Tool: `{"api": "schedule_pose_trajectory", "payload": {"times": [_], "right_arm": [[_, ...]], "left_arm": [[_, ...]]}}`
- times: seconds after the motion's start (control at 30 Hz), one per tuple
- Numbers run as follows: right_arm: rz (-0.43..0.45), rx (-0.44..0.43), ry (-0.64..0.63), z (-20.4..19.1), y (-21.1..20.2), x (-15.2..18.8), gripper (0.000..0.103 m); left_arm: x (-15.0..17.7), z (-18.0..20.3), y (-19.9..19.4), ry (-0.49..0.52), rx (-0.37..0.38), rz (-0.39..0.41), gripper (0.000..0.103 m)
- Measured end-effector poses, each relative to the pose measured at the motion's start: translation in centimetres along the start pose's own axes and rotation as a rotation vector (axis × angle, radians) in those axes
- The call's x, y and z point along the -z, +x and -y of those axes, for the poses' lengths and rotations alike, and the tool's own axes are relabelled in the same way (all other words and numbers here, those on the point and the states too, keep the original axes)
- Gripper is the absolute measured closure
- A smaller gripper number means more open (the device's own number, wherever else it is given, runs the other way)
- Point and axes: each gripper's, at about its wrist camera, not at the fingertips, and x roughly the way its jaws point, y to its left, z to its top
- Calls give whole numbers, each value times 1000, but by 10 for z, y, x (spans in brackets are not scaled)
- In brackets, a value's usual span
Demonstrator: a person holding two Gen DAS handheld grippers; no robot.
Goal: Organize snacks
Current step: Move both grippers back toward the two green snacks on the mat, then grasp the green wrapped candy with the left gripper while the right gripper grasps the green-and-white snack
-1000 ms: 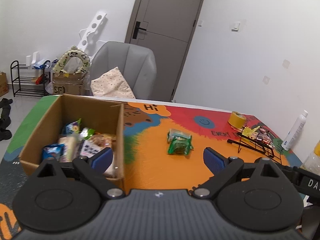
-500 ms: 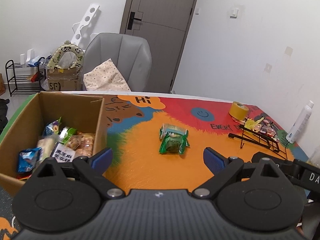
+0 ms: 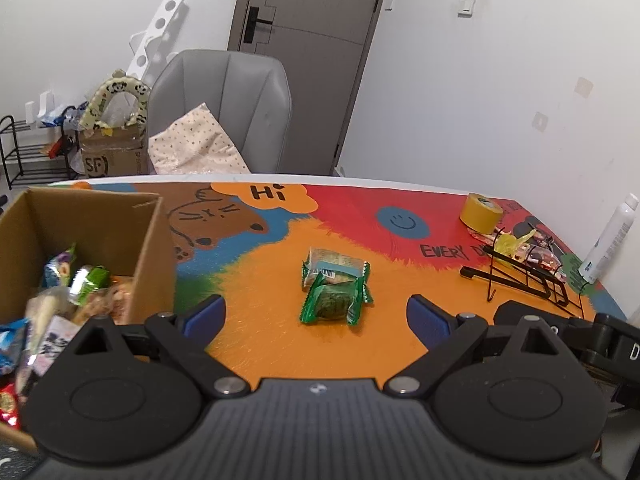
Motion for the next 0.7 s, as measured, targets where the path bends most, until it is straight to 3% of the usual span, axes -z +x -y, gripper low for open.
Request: {"api": "schedule_pose_trajectory", "payload": {"times": [0.7], "right_arm": [[-64, 46, 24, 18, 71, -23, 0]], "left_arm": [[-3, 12, 106, 9, -12, -131, 8]]}}
